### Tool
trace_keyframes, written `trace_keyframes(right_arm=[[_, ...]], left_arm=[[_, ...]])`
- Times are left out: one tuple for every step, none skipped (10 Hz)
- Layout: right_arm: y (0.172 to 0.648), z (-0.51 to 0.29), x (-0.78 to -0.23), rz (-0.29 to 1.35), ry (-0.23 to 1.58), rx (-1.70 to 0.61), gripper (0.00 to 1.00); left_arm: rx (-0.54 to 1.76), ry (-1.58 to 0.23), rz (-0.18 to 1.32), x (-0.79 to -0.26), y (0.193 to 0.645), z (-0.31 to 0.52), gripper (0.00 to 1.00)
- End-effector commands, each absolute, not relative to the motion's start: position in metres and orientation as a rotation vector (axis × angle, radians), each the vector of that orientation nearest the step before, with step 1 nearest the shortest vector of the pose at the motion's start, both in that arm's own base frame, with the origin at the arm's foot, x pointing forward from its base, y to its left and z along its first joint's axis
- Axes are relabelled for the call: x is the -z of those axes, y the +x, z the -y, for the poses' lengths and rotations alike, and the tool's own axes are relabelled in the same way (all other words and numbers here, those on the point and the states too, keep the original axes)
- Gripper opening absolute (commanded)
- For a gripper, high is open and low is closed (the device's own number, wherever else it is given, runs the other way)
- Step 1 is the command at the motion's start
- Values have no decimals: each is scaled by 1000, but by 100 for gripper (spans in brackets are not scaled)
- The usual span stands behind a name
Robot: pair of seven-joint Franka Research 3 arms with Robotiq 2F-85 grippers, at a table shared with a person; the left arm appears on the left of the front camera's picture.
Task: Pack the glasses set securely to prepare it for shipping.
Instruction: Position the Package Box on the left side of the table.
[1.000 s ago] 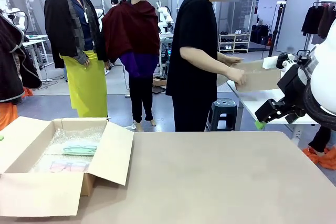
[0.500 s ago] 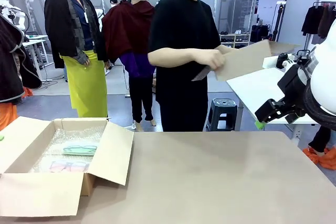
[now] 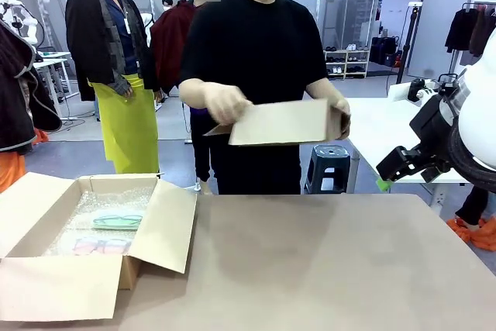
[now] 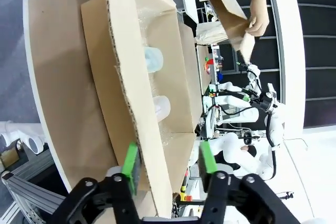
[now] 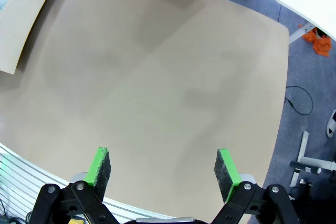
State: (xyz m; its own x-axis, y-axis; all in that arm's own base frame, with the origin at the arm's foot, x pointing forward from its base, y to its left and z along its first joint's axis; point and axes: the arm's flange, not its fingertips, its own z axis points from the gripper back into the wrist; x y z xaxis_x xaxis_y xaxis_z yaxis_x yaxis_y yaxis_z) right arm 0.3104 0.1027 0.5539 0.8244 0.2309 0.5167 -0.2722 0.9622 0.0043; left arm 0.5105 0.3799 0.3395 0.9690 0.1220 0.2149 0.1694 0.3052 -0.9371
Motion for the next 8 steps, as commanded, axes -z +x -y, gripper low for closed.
trace_keyframes(right_arm=[[311, -105, -554, 548, 77, -264, 100], [311, -105, -554, 548, 77, -264, 100], [311, -105, -554, 548, 77, -264, 100], [311, -105, -554, 548, 77, -264, 100], [311, -105, -554, 548, 77, -264, 100], [311, -105, -554, 548, 77, -264, 100], [311, -105, -554, 548, 77, -264, 100], [311, -105, -554, 548, 77, -264, 100]], left_arm=[[49, -1232, 273, -341, 501, -370, 100], [58, -1230, 272, -344, 500, -368, 83], [64, -1226, 273, -348, 499, -367, 92], [69, -1214, 274, -352, 497, -367, 100], [79, -1178, 302, -367, 491, -367, 100], [133, -1010, 421, -405, 478, -370, 100], [181, -891, 528, -450, 462, -370, 100], [299, -767, 597, -491, 446, -357, 100]])
